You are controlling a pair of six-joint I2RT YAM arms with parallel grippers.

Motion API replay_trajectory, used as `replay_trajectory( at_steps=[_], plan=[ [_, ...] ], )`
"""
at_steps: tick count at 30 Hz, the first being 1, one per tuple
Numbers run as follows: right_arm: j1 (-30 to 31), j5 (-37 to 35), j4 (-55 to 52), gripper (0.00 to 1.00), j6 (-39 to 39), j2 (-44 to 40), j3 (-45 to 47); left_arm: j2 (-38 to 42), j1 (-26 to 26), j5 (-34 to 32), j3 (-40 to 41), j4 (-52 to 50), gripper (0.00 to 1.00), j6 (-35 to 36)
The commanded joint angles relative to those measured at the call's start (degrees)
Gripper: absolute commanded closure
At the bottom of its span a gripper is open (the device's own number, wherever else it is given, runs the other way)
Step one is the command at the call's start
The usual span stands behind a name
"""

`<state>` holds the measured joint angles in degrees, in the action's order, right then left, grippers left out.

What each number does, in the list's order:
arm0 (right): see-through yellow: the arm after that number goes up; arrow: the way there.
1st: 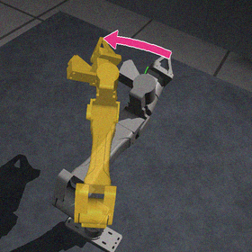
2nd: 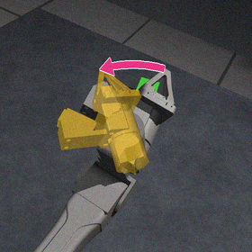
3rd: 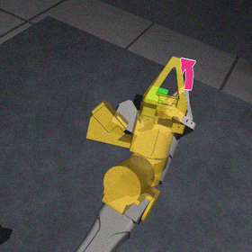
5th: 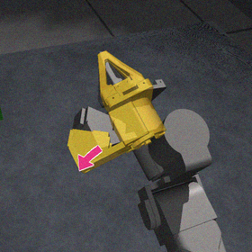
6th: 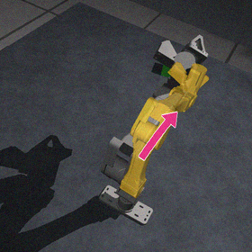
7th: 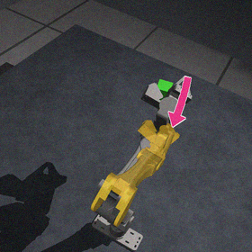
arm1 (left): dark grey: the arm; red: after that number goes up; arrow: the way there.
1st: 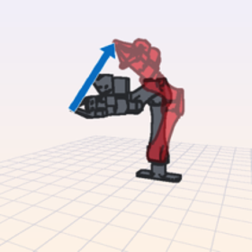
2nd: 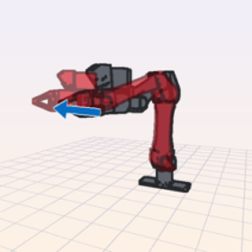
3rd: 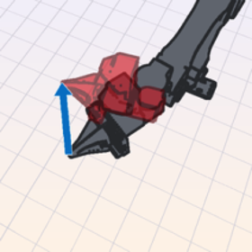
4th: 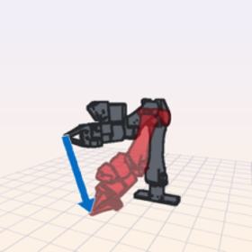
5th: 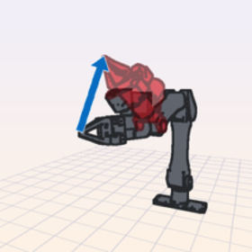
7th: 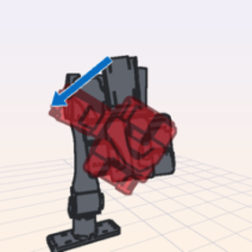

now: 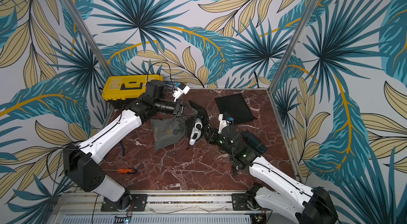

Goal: Pack away hair dryers
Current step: Place the hair dryer in the drawstring bag.

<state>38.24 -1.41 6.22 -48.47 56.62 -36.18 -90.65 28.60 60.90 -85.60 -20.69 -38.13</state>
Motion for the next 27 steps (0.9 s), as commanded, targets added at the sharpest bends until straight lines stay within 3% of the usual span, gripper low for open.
replay_trajectory(
  at_steps=[1, 10, 27],
  plan=[
    [0.0, 0.7, 5.2, 0.66, -0.1, 0.7, 1.5, 1.7, -0.3, 2.6, -1.6, 6.8, 1.0, -1.4],
    [-0.1, 0.6, 8.2, 1.0, 1.7, 0.7, 1.8, 1.4, -0.6, 2.9, 0.3, 8.9, 1.0, -3.0],
    [-0.1, -2.8, -3.6, 1.0, 5.7, -11.1, -0.9, 2.0, -2.8, 1.3, 2.4, 9.6, 1.0, -3.8]
  ],
)
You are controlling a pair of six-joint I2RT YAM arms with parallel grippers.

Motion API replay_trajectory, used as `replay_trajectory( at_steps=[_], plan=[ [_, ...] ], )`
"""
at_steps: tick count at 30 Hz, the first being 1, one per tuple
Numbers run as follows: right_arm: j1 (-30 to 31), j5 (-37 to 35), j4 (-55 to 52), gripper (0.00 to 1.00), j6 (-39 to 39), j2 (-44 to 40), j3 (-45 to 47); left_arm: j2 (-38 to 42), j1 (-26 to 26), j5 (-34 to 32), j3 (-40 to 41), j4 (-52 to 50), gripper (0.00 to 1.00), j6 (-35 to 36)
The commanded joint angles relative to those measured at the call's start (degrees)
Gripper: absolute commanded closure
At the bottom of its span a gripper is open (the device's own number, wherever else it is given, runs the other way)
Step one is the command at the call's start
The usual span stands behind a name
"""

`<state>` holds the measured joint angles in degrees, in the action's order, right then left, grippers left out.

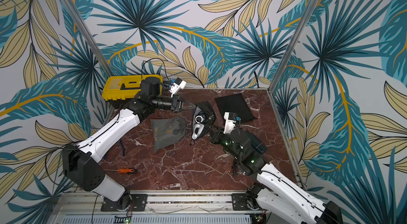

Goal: Pack away hair dryers
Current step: Place the hair dryer in the drawstring bag, then place the drawstring bag at the center of the board.

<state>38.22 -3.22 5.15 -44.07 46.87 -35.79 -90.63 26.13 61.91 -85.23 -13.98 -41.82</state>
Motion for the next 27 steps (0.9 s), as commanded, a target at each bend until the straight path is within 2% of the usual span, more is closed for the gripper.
replay_trajectory(
  at_steps=[1, 6, 16, 22, 27],
  plan=[
    [-0.1, -0.8, -3.5, 1.0, 1.3, -1.5, -2.0, 2.1, -0.4, -0.6, 2.8, 3.0, 1.0, -0.3],
    [-0.1, 0.4, -9.1, 1.0, 2.5, 0.6, -7.4, 1.5, -0.8, -6.1, 4.9, 0.7, 1.0, -0.7],
    [-0.1, -2.7, -11.2, 1.0, 4.0, 0.1, -10.0, 4.2, -4.4, -6.5, 3.2, -1.1, 1.0, 0.9],
    [0.0, -0.4, -15.6, 1.0, 3.8, 7.2, -12.5, 5.0, -4.4, -7.9, 8.4, 3.4, 1.0, -2.5],
    [-0.1, 1.4, -15.6, 1.0, 3.6, 11.2, -12.0, 4.4, -3.2, -9.9, 10.3, 4.1, 1.0, -2.4]
  ],
)
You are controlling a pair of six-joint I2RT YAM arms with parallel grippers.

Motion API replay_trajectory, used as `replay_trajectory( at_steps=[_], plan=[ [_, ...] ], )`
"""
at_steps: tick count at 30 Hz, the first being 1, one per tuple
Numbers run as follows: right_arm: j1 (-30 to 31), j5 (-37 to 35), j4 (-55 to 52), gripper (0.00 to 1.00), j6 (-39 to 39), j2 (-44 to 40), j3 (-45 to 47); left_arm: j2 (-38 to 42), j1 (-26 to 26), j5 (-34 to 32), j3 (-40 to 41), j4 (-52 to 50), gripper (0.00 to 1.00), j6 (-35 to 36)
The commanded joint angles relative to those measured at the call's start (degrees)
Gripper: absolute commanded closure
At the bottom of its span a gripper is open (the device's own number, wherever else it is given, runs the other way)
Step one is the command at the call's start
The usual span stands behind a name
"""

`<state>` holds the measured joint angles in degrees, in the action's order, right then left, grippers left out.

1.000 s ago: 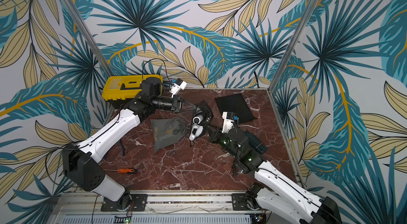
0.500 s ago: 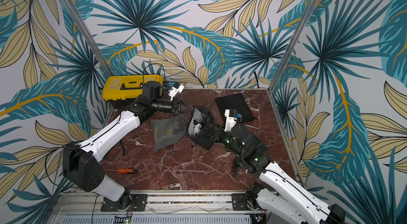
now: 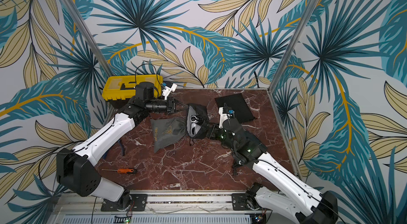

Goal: Pack away hair dryers
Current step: Place the drawstring bag at the center of the board.

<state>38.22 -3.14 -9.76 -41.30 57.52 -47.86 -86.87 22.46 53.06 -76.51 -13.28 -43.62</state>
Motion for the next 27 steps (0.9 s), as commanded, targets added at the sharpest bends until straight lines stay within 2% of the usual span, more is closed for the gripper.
replay_trajectory(
  at_steps=[1, 9, 14, 17, 21, 27],
  plan=[
    [0.0, 1.3, -0.5, 1.0, 0.8, 0.9, 0.4, 0.5, 0.8, -1.2, 1.8, 3.6, 1.0, -0.7],
    [-0.1, 4.5, -1.0, 1.0, 0.7, 2.6, 1.3, -1.0, 3.0, -2.9, 3.0, 3.8, 1.0, -0.5],
    [0.0, 5.8, -3.8, 0.74, 0.3, 2.2, 1.7, -2.3, 3.9, -4.4, 4.2, 3.8, 1.0, -0.4],
    [0.0, 6.0, -5.8, 0.7, 0.4, 1.2, 2.0, -2.9, 3.9, -5.5, 5.3, 3.8, 1.0, -0.3],
    [0.0, 6.0, -8.9, 0.56, 0.5, -0.9, 1.9, -3.7, 3.9, -5.8, 5.2, 3.9, 1.0, 0.1],
    [1.4, 9.2, -15.6, 0.43, -1.0, -5.6, 0.8, -4.2, 3.9, -5.3, 3.9, 3.7, 1.0, 0.0]
  ],
)
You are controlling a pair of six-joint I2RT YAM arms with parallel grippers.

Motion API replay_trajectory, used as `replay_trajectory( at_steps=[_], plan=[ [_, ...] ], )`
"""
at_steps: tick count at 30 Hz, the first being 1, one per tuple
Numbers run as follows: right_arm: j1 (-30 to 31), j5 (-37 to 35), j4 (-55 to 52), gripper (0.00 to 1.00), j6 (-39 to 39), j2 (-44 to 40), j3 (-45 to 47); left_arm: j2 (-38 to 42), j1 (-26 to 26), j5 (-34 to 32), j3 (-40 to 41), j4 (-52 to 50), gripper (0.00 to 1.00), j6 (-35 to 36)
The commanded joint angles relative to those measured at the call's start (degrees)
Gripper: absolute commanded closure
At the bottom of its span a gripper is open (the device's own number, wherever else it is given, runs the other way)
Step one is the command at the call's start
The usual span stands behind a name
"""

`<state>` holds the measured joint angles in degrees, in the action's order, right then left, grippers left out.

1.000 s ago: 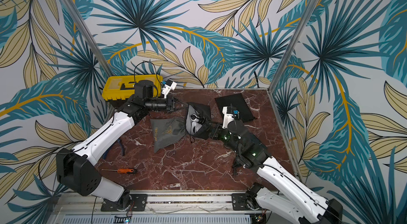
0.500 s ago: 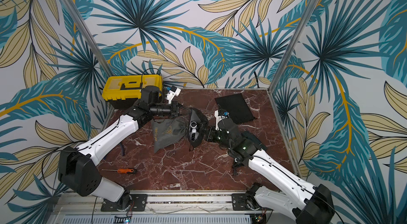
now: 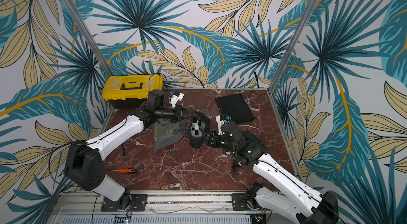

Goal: Pack away hair dryers
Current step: Place the drawstring bag at the center of the board, then pull the drawstrings on both sides of the drawstring bag.

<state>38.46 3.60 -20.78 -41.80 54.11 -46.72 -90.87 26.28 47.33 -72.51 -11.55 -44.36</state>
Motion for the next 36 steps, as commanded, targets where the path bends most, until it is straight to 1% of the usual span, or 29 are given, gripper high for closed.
replay_trajectory(
  at_steps=[1, 3, 5, 7, 8, 9, 12, 16, 25, 28, 31, 36],
  plan=[
    [2.1, 2.6, -4.7, 0.42, -0.9, -3.1, -0.1, -0.3, 0.1, 0.6, -0.3, 2.0, 1.0, 0.7],
    [4.6, 1.5, -5.7, 0.37, -0.8, -4.3, 0.4, -0.4, 0.1, 1.1, -0.7, 2.0, 1.0, 0.7],
    [6.7, -0.4, -7.5, 0.36, -0.2, -4.1, 0.4, -0.5, 0.1, 1.5, -1.1, 2.0, 1.0, 0.8],
    [7.2, -2.1, -8.0, 0.36, 0.0, -2.8, 0.7, -0.7, 0.1, 1.7, -1.3, 2.0, 1.0, 0.8],
    [9.4, -4.3, -8.8, 0.36, 0.2, -2.1, 0.4, -0.8, 0.1, 1.8, -1.5, 2.0, 1.0, 0.9],
    [10.1, -6.7, -9.9, 0.36, 0.9, -1.5, 0.0, -0.8, 0.1, 1.9, -1.5, 2.0, 1.0, 1.1],
    [10.5, -10.3, -11.0, 0.35, 2.3, -0.4, -0.7, -0.5, 0.1, 1.9, -1.5, 1.8, 1.0, 1.2],
    [10.4, -10.8, -11.7, 0.35, 3.9, 2.6, -2.7, -0.4, 0.1, 2.3, -1.9, 1.6, 1.0, 1.5],
    [10.3, -15.5, -11.8, 0.36, 8.1, 8.8, -6.1, -0.2, 0.2, 3.0, -2.2, 1.7, 1.0, 1.3],
    [10.3, -16.1, -11.3, 0.38, 9.3, 10.9, -6.5, -0.1, 0.2, 3.3, -2.4, 1.7, 1.0, 1.2],
    [10.3, -16.5, -10.9, 0.44, 10.3, 12.4, -6.5, 0.0, 0.2, 3.6, -2.5, 1.7, 1.0, 1.3],
    [10.3, -17.9, -12.0, 0.64, 11.9, 13.0, -7.0, 0.2, 0.2, 3.9, -2.4, 1.7, 1.0, 1.8]
  ],
)
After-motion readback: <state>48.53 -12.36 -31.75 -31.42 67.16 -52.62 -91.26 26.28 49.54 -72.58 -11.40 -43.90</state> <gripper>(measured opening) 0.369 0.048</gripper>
